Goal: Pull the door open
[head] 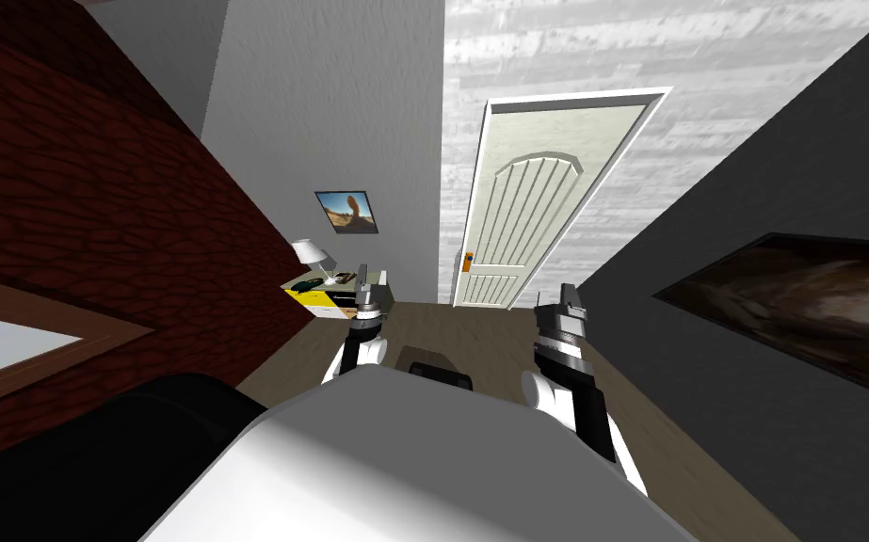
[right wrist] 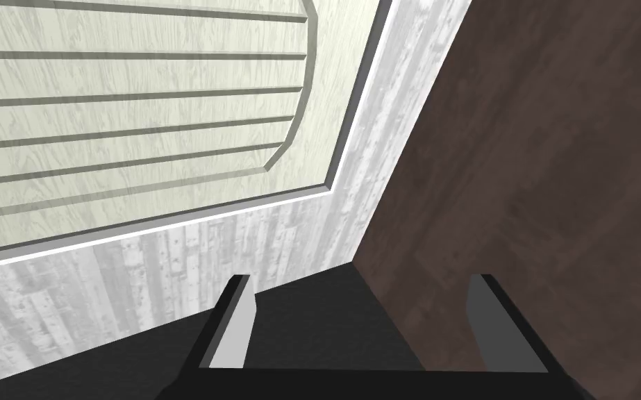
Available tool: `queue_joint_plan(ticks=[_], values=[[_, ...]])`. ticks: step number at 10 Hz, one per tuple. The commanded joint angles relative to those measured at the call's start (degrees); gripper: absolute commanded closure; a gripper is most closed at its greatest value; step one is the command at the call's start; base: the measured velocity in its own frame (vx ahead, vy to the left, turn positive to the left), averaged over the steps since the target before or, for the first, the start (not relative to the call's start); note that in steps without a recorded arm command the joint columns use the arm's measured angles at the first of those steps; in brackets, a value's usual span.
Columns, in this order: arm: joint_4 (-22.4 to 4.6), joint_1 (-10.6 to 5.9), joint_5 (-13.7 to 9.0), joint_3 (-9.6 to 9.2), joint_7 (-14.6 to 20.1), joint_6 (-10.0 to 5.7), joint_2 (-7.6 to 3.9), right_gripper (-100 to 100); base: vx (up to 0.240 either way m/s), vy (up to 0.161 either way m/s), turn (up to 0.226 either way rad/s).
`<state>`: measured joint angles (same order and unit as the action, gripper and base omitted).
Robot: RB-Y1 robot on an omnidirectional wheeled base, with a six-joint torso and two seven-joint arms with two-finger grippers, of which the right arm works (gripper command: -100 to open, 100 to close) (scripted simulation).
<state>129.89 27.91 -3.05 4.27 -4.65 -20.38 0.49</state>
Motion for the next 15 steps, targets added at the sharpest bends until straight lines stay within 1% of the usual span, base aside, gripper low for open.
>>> queue_joint_plan(ticks=[1, 4, 7, 8, 9, 14, 15], values=[[-1.52, -0.51, 1.21, -0.02, -1.39, -0.12, -0.71, -100, 0.137, -0.010, -0.012], [-4.55, -1.52, 3.62, -0.06, -4.16, -0.35, -1.91, -100, 0.185, 0.027, 0.001], [-8.97, -2.99, 7.13, -0.12, -8.20, -0.69, -3.36, -100, 0.199, -0.009, -0.003], [-9.81, -3.27, 7.79, -0.13, -8.97, -0.75, -3.61, -100, 0.148, 0.008, 0.001], [-11.51, -3.84, 9.15, -0.15, -10.52, -0.88, -4.11, -100, 0.127, 0.017, -0.007], [-16.20, -5.40, 12.87, -0.22, -14.81, -1.25, -5.31, -100, 0.113, 0.018, -0.002], [-18.16, -6.06, 14.43, -0.24, -16.61, -1.40, -5.78, -100, 0.143, 0.002, -0.010]])
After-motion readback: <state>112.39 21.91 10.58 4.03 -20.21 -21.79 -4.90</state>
